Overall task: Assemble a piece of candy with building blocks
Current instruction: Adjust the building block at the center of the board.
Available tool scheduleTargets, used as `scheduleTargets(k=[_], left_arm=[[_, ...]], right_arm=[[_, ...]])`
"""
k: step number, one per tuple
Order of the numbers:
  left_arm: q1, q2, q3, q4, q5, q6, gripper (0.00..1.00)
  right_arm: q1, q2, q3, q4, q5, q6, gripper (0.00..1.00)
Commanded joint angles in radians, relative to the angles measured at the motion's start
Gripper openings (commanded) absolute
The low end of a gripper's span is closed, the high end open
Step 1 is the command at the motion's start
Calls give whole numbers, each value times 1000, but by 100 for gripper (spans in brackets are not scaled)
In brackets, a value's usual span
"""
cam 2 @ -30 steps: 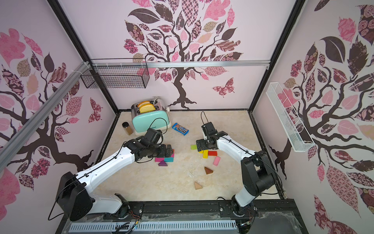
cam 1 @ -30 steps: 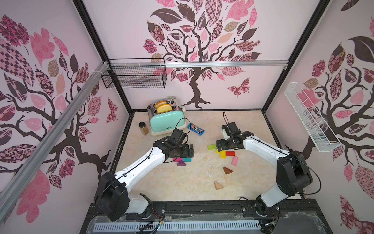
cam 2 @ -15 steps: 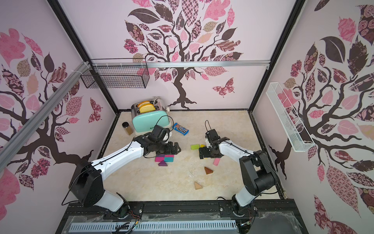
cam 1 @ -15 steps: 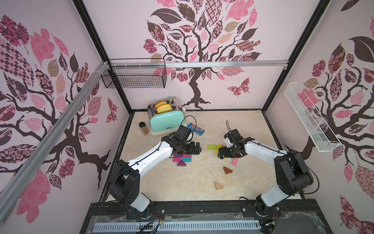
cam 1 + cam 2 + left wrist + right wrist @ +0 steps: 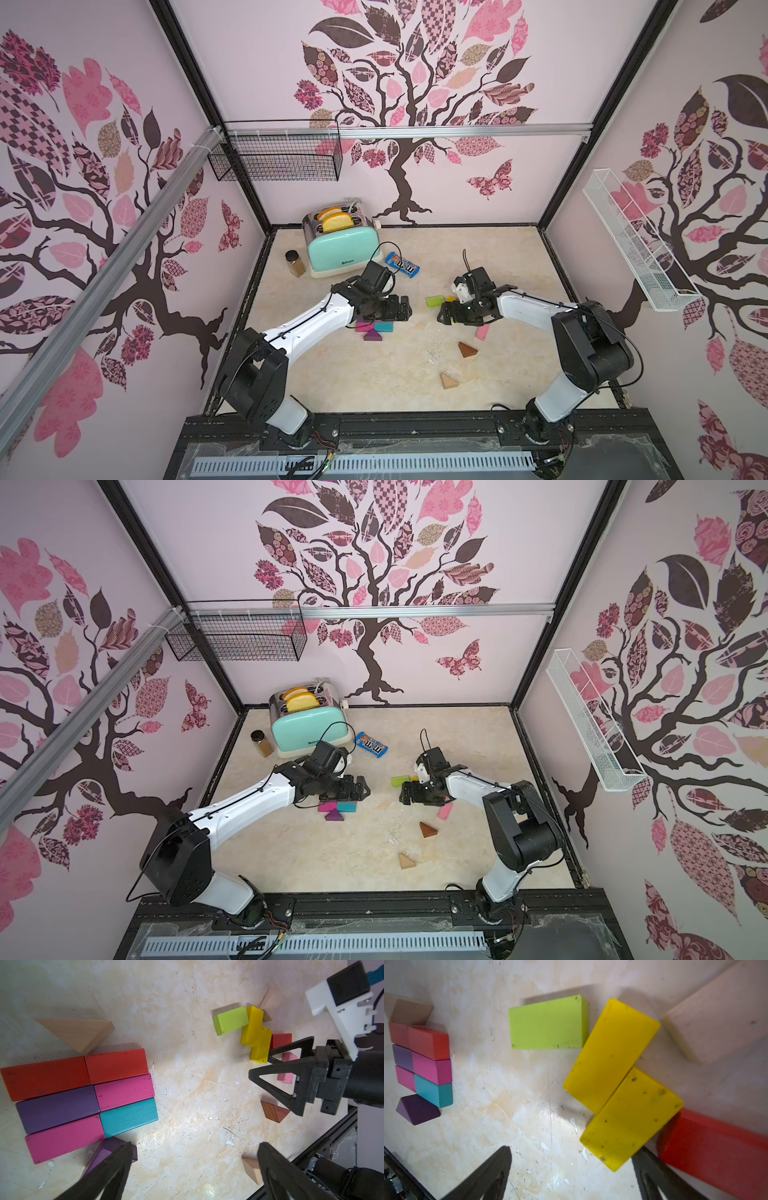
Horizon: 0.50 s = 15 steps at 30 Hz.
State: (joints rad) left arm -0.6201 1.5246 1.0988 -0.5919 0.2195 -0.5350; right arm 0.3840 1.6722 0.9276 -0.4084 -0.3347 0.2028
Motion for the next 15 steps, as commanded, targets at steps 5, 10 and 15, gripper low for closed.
scheduleTargets(k=[5, 10, 15], left_arm=[[14, -35, -17, 3, -20, -4, 98], [21, -41, -28, -2, -23, -6, 98], [25, -49, -39, -6, -22, -8, 98]], right_arm=[[46, 81, 57, 31, -31, 20, 94], [73, 90, 68, 59, -53, 16, 94], [75, 42, 55, 37, -37, 6, 93]])
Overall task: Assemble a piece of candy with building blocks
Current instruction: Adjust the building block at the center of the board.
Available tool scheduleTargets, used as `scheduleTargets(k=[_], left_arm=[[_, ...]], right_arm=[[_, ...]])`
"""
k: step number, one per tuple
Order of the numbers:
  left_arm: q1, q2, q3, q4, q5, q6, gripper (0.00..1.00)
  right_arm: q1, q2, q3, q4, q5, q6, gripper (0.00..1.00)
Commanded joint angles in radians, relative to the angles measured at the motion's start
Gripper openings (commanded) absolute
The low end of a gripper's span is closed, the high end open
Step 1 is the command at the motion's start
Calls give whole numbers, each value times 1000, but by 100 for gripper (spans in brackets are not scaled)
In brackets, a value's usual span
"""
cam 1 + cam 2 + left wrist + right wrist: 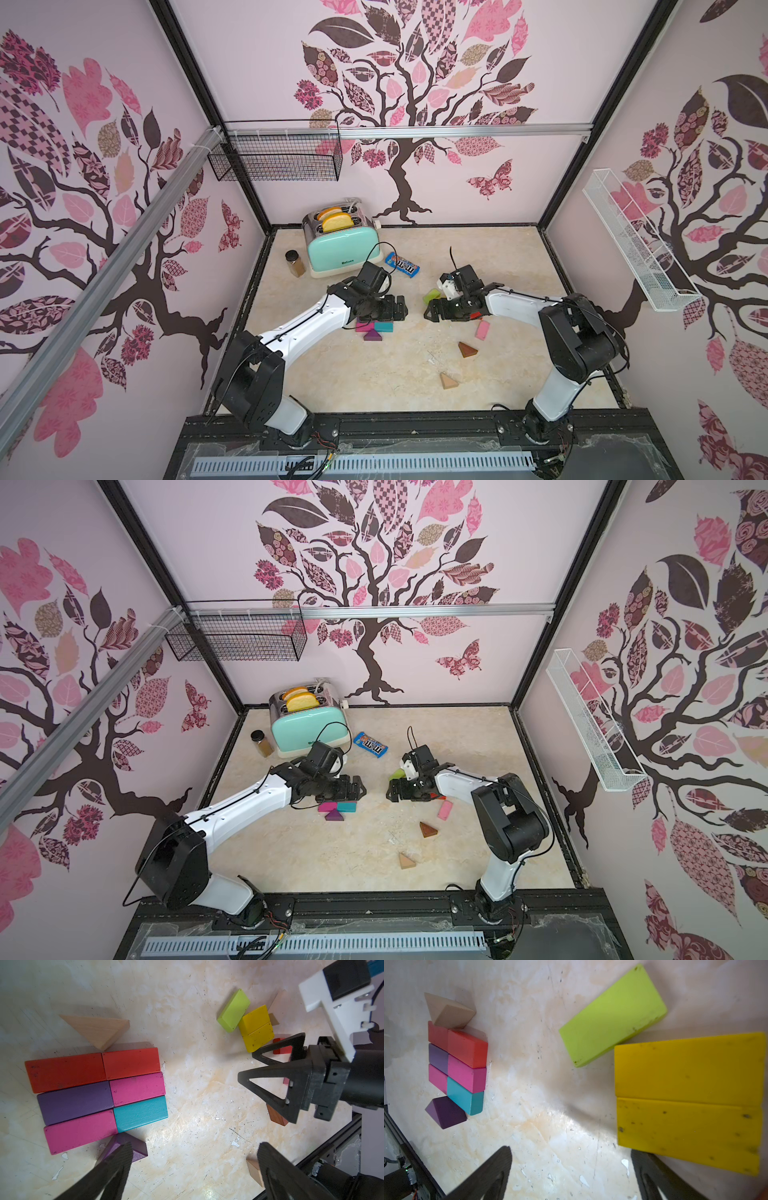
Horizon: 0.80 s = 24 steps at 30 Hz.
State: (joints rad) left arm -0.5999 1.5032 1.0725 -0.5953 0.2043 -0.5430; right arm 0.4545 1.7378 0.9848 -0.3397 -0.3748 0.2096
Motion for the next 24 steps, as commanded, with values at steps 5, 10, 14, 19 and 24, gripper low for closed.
scheduleTargets(k=[5, 10, 14, 19, 24], left_arm=[[5, -30, -25, 0, -2, 0, 98], [5, -33, -27, 5, 6, -13, 98], [5, -50, -26, 2, -2, -24, 98], [6, -60, -26, -7, -20, -26, 98], [8, -36, -26, 8, -12, -30, 98]], right_arm=[[3, -110, 6, -105, 62, -18, 94], [-30, -88, 78, -111, 73, -23, 95], [-57, -2, 138, -81, 69, -20, 94], [-82, 56, 192, -68, 100, -34, 94], [-96, 78, 207, -60, 122, -54, 94]])
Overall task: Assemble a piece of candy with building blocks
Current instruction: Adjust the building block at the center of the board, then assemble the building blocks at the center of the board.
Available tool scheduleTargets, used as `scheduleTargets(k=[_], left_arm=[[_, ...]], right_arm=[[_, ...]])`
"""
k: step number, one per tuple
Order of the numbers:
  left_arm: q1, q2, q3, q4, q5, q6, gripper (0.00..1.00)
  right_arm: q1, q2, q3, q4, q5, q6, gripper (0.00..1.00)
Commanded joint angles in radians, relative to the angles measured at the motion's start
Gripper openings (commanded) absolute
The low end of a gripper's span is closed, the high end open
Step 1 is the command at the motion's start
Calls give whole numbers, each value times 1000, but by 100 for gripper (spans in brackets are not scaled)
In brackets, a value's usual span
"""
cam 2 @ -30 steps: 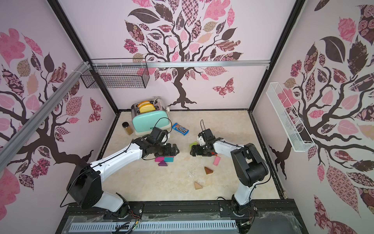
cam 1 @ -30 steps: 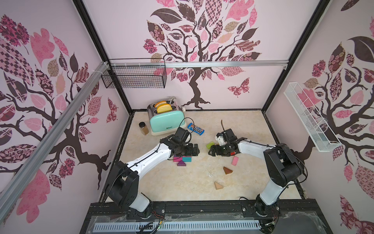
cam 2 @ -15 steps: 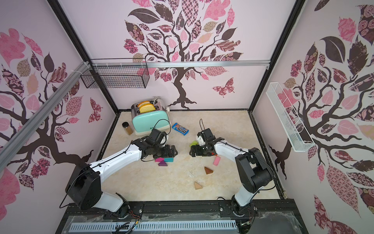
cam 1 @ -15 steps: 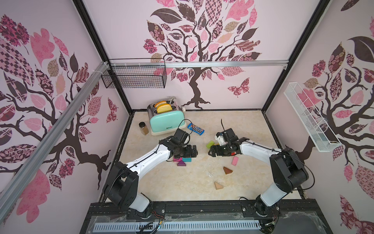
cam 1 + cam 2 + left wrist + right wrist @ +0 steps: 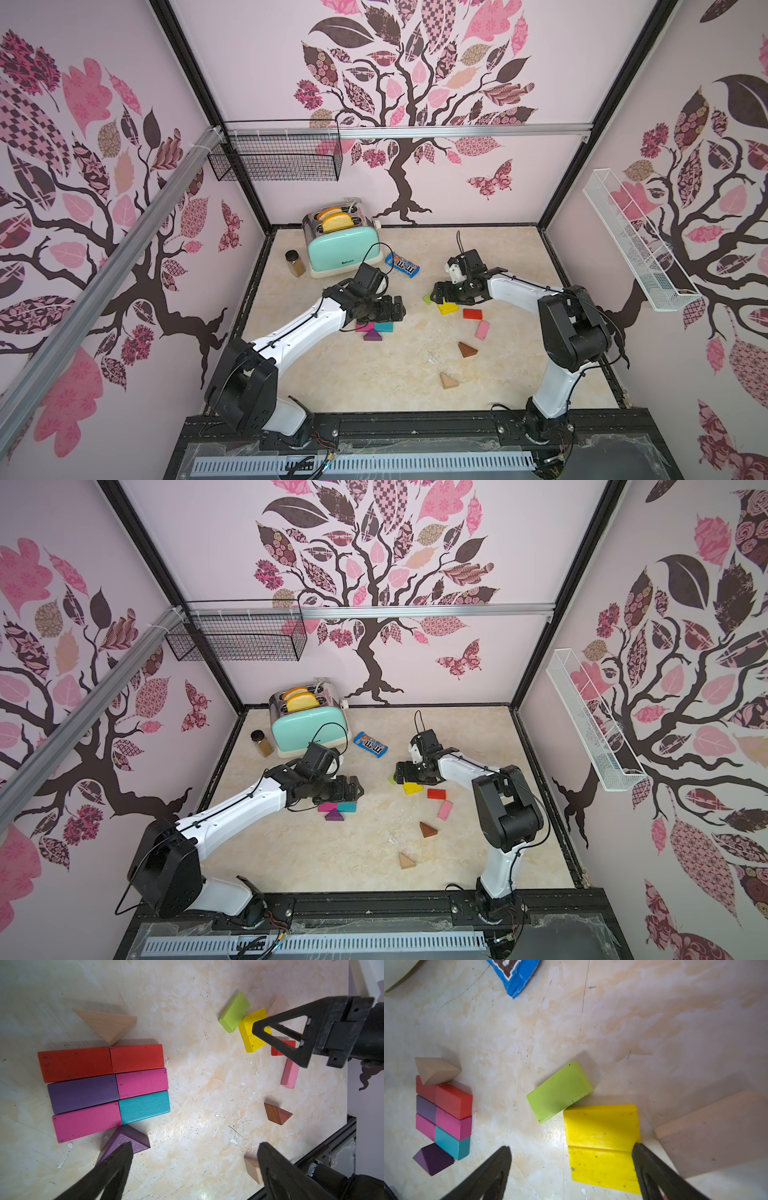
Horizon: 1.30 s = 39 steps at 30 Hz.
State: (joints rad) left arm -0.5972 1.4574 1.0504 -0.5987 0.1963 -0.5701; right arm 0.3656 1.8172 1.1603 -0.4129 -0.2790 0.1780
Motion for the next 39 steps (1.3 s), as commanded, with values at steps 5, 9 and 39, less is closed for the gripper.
scheduleTargets(k=[5, 9, 39], left_arm=[[9, 52, -14, 39, 17, -7, 98], [12, 66, -2, 35, 23, 2, 98], [14, 2, 12, 14, 7, -7, 98]], right_arm=[[-8, -1, 19, 37, 17, -23, 94], [-8, -9, 13, 51, 8, -10, 94], [-13, 13, 5, 82, 81, -1, 94]])
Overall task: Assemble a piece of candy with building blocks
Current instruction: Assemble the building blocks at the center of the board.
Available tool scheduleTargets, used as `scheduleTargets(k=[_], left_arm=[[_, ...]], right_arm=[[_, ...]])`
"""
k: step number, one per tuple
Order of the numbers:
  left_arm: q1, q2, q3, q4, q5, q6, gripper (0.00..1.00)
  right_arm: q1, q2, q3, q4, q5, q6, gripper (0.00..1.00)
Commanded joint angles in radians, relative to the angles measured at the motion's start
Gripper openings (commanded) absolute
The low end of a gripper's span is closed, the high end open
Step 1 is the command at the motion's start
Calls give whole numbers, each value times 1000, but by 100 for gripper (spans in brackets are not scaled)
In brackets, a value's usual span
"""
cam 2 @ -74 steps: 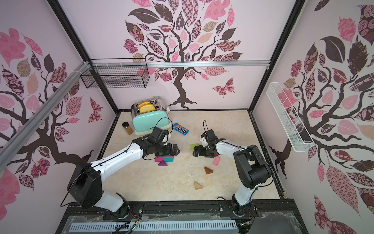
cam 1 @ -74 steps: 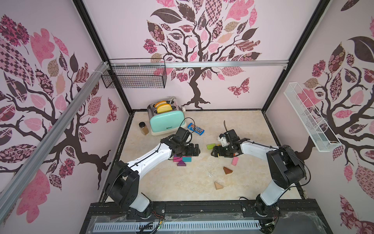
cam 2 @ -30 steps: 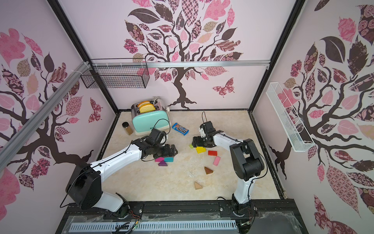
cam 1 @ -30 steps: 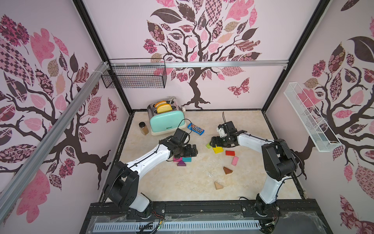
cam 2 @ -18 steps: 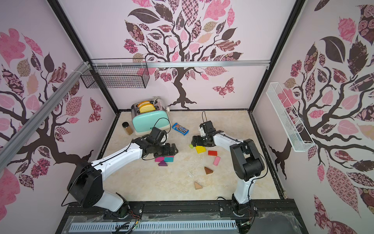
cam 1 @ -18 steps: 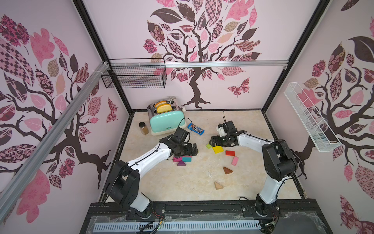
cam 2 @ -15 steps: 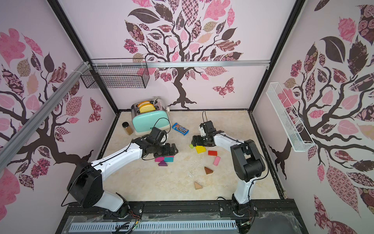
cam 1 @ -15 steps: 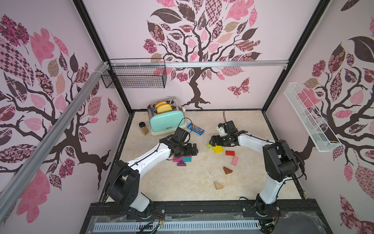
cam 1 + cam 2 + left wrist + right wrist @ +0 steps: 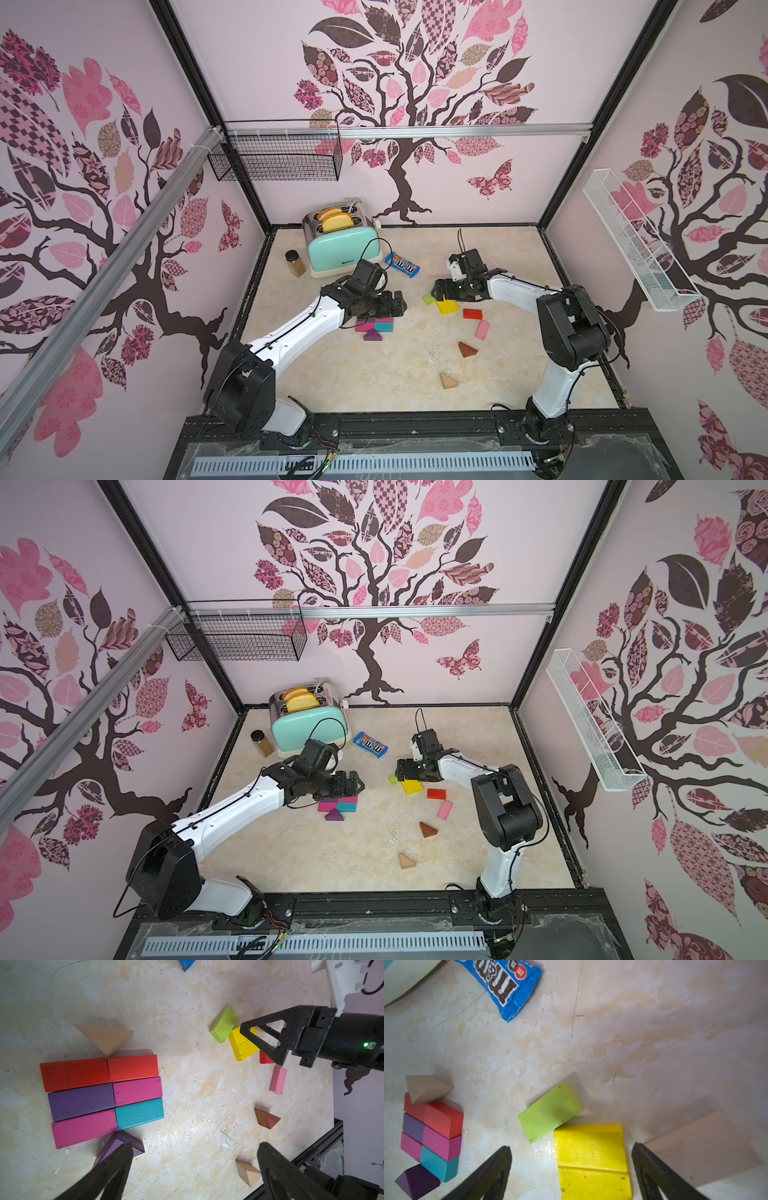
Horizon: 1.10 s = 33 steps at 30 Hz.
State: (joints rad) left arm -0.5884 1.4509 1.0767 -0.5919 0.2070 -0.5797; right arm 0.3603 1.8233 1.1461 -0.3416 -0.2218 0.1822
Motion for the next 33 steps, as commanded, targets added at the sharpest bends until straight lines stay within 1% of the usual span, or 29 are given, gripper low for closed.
scheduleTargets(k=[1, 22, 28, 33], left_arm=[[5, 13, -14, 11, 0, 2, 98], [18, 22, -30, 35, 22, 4, 98], [20, 14, -40, 35, 21, 4, 98], [20, 7, -49, 38, 22, 2, 98]], right_arm=[[-8, 10, 21, 8, 25, -6, 93], [-5, 24, -40, 10, -39, -7, 92], [9, 21, -40, 2, -47, -9, 91], [26, 4, -67, 17, -48, 19, 91]])
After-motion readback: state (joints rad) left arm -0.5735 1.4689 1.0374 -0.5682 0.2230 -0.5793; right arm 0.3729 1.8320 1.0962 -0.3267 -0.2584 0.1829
